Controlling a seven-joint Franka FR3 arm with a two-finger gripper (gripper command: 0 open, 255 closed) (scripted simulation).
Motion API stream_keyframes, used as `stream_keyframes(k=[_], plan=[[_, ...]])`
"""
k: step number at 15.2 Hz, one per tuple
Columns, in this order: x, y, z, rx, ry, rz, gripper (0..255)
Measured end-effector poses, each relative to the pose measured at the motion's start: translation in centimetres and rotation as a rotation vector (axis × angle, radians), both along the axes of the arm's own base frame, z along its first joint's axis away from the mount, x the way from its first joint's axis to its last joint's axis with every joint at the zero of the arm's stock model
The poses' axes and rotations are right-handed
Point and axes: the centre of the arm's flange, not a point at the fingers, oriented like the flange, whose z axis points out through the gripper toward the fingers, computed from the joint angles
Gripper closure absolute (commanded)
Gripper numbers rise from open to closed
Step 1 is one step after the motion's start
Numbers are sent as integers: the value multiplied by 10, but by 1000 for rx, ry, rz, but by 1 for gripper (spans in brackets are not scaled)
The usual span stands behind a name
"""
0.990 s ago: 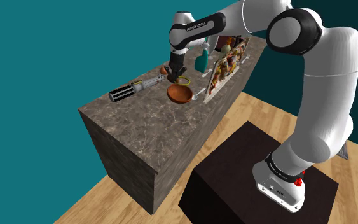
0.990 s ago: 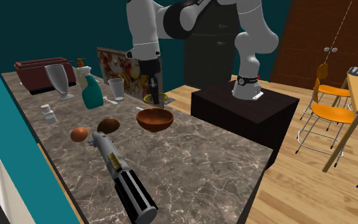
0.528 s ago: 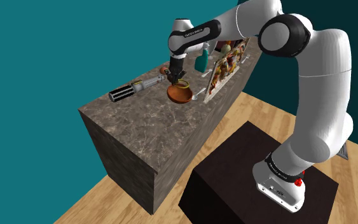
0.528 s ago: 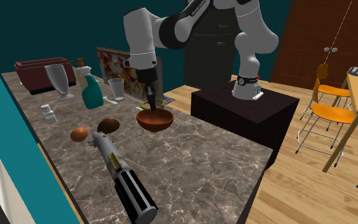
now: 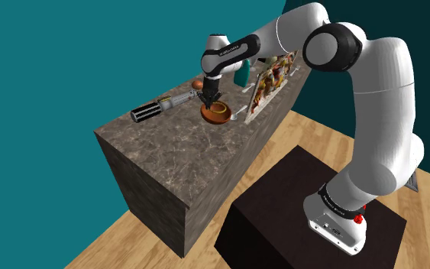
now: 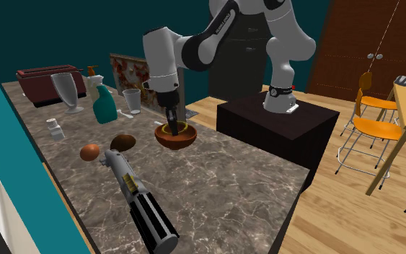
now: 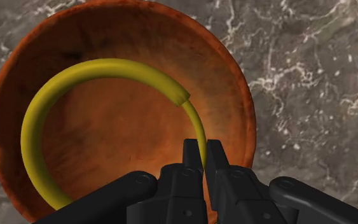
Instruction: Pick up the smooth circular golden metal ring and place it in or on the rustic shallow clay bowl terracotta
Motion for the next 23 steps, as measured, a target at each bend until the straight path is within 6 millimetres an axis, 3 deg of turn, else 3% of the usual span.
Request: stream_keyframes(k=[7,8,14,19,23], plan=[[0,0,-6,0,0,0,255],[0,0,-6,0,0,0,0],[0,0,-6,0,0,0,0],[4,-3,40,0,-2,0,0],[3,-4,44,0,-1,0,0]])
